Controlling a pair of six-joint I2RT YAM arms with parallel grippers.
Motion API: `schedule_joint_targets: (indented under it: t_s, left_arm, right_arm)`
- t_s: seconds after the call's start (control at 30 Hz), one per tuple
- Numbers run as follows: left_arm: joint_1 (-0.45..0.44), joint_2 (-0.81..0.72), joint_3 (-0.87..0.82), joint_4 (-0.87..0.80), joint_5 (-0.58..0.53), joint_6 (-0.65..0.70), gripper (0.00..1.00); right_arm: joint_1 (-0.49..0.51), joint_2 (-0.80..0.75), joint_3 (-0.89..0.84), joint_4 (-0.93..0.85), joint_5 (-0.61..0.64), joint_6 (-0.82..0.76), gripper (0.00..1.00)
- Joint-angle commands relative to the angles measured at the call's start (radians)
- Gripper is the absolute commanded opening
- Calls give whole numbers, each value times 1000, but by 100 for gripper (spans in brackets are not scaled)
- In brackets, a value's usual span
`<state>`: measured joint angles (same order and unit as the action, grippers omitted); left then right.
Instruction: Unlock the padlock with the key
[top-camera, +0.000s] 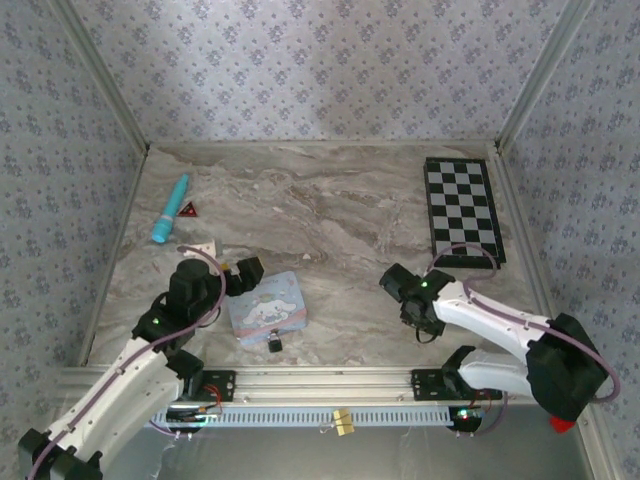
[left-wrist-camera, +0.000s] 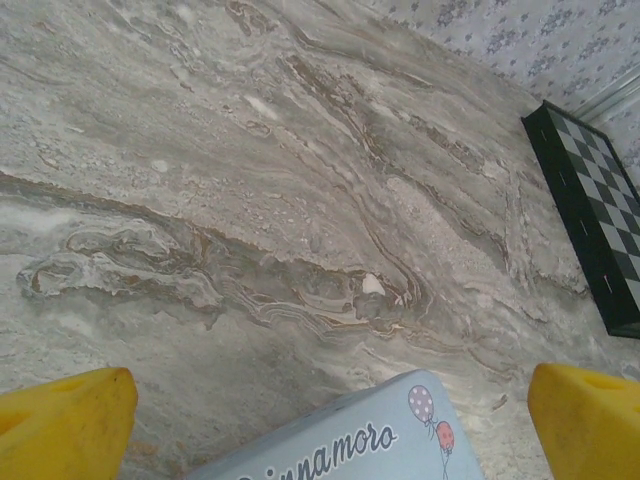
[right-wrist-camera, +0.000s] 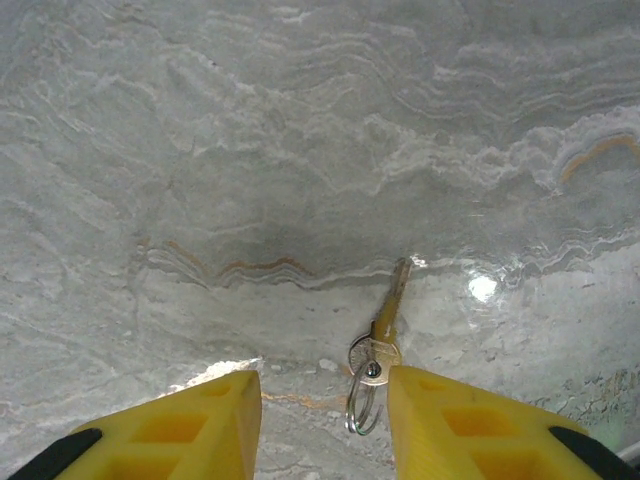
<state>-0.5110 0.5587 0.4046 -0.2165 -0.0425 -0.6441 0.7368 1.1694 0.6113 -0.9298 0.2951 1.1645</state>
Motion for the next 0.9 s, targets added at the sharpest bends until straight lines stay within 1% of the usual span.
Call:
schedule_joint_targets:
  t_s: [0.0, 0.1, 0.2, 0.23, 0.43, 0.6, 0.7, 0.87]
  left_arm:
    - [-1, -30, -2, -31, -25, 21, 100]
    - [-3, -52, -5, -46, -33, 23, 100]
    - [-3, -75, -12, -54, -37, 23, 100]
    - [-2, -81, -13, -58, -41, 23, 100]
    - [-2, -102, -18, -65, -41, 23, 100]
    - [-3, -116, -27, -59, -33, 19, 100]
    - [-3, -132, -33, -65, -33, 23, 100]
    - [-2, -164, -36, -84, -30, 42, 100]
  right_arm:
    - [27, 23, 32, -66, 40, 62, 38]
    - [50, 36, 38, -94, 54, 106, 37]
    - [69, 40, 38, -120, 55, 164, 31]
    - [74, 37, 35, -117, 54, 178, 31]
    - [83, 27, 27, -112, 50, 242, 32]
    - [98, 45, -12, -32, 7, 311, 33]
    - [100, 76, -17, -54, 28, 359, 34]
    - [104, 121, 6, -60, 65, 375, 34]
